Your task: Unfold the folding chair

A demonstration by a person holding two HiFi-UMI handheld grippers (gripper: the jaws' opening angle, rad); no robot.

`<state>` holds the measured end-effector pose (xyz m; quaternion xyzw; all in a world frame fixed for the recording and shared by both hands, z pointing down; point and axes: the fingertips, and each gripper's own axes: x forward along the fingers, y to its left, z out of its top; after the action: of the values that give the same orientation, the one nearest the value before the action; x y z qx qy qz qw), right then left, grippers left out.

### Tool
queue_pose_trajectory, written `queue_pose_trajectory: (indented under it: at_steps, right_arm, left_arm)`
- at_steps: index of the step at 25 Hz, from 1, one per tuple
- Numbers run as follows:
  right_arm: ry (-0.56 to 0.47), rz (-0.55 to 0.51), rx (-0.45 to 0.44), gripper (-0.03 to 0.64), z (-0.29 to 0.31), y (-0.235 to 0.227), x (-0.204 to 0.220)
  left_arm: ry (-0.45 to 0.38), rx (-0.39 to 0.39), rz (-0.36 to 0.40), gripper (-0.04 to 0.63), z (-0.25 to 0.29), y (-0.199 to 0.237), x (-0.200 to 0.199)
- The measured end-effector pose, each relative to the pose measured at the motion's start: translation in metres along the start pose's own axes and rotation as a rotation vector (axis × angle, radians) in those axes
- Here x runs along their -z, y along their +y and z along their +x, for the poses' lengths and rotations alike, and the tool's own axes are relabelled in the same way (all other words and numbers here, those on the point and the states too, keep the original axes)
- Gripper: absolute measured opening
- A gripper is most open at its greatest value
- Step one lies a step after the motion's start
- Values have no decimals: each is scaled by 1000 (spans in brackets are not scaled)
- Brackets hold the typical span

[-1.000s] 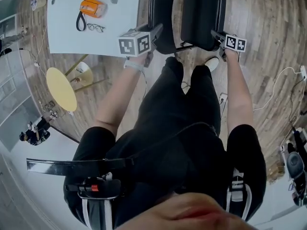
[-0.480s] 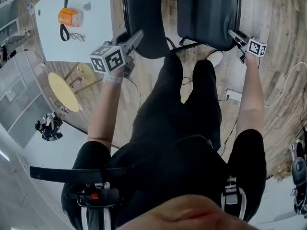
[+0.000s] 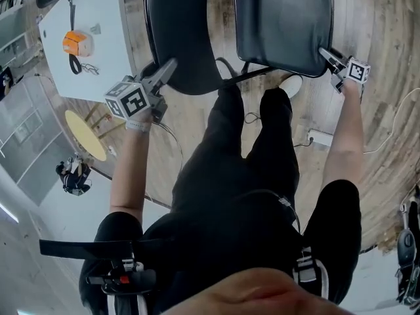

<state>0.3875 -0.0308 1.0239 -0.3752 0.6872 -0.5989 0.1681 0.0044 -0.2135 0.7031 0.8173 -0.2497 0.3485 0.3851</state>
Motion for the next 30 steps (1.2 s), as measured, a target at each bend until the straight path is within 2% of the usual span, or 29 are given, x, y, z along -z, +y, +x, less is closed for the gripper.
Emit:
queue_pose_trajectory:
  at_steps: [13,18,22,26,28,30]
  right_arm:
    - [22,80,29,229,-30,-76,3]
    - [34,112,75,238,-38,-93,5]
    - [44,70,149,248,-47,-104,3]
    - [11,111,108,255,-44,-99,0]
    - [12,68,150,258,-47,-101,-1]
    - [12,-6,224,269,-55,-107,-5]
  left_arm:
    - [49,-20,-5,140,41,-8,15]
    - [48,-8,4,140,51,-23,16]
    - [58,-5,14,140,58,-36,16]
    - [40,-7,10,140,62,-41,14]
    - [25,-7,2,140,61,-40,14]
    - [-3,-21,33,143,60,-41,10]
